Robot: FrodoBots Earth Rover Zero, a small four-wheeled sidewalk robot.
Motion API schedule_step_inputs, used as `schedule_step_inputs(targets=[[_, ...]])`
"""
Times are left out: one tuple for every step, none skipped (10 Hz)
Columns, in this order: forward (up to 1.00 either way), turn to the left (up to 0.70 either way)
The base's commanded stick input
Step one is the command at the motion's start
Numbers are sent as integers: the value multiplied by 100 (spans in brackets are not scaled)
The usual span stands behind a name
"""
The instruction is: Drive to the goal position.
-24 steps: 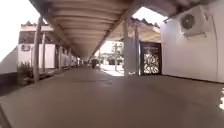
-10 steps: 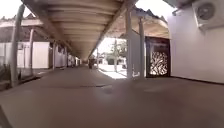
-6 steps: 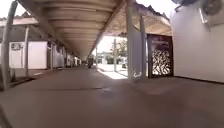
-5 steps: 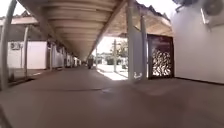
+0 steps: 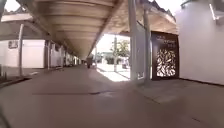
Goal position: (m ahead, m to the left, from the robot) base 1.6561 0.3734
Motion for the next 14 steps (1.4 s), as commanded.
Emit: schedule_step_inputs(targets=[[70,35],[70,35],[70,0],[70,0],[70,0],[70,0],[70,0],[70,0],[70,0],[70,0],[70,0],[70,0],[70,0],[70,0]])
